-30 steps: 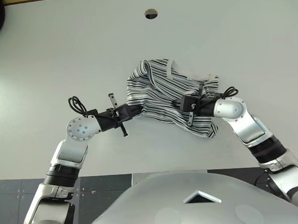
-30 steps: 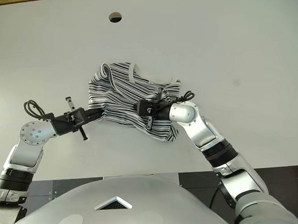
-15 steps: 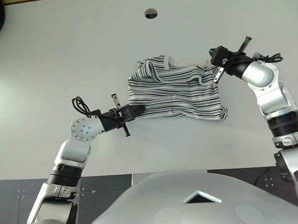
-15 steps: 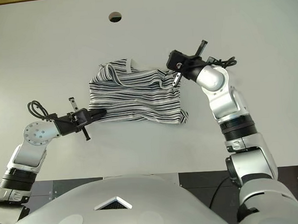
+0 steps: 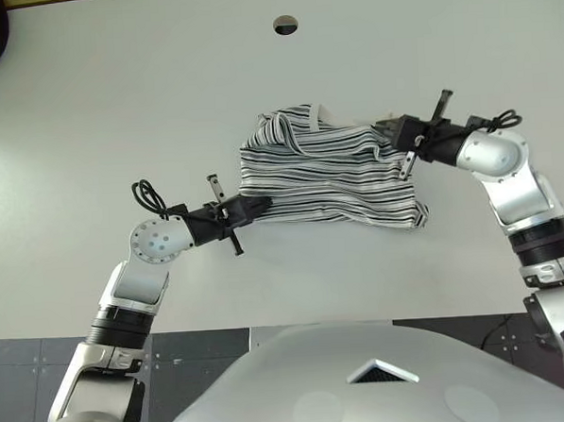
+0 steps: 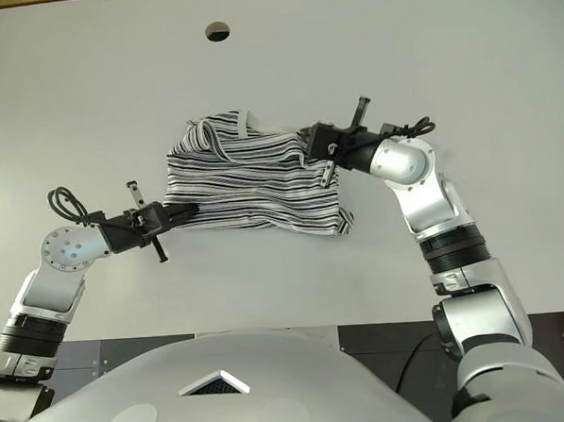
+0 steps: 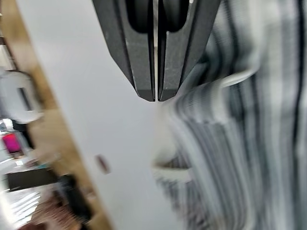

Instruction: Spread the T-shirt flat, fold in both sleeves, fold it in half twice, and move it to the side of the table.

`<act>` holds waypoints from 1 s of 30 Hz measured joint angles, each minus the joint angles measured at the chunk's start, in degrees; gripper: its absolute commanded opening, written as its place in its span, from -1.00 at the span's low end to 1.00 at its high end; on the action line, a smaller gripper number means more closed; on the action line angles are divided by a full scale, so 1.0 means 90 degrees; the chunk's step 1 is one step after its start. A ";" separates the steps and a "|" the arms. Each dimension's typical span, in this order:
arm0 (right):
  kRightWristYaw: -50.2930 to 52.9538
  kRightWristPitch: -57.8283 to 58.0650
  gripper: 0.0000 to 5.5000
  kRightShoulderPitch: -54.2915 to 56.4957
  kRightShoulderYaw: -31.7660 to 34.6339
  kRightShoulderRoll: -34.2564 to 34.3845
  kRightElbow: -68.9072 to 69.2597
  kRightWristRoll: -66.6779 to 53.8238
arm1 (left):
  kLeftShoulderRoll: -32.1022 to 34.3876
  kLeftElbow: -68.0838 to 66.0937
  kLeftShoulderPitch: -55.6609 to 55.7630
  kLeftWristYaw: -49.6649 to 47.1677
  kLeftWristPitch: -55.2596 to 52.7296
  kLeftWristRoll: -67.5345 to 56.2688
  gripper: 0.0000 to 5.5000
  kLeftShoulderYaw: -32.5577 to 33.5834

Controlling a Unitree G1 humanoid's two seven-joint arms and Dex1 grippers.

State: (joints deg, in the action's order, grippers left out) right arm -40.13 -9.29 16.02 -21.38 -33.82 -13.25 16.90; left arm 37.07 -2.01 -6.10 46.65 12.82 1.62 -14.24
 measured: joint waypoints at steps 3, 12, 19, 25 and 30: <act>0.0160 -0.0256 -0.96 0.0083 -0.0201 -0.0137 -0.0262 0.0487 | 0.0060 0.0008 0.0007 0.0036 -0.0009 0.0026 -0.96 0.0001; -0.0531 -0.0607 -0.96 -0.0236 -0.0526 -0.1361 0.0680 0.1117 | 0.0337 -0.0267 0.0523 0.0463 -0.0038 0.0284 -0.96 -0.0102; -0.1926 0.0113 -0.96 -0.1497 -0.0465 -0.1986 0.2916 -0.0275 | 0.0469 -0.1700 0.1958 0.0599 0.0233 0.0838 -0.96 -0.0241; -0.2234 0.0919 -0.96 -0.2128 -0.0539 -0.1662 0.3673 -0.1254 | -0.0253 -0.3164 0.3604 -0.0143 0.1129 0.1235 -0.96 -0.0368; -0.2125 0.1097 -0.96 -0.2080 -0.0143 -0.1542 0.3647 -0.1521 | -0.0445 -0.3020 0.3499 -0.0349 0.1448 0.0945 -0.96 -0.0179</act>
State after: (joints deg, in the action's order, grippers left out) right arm -59.25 0.58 -2.70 -22.66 -47.70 19.57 3.21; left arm 33.06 -29.19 25.39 43.51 25.86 10.12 -15.85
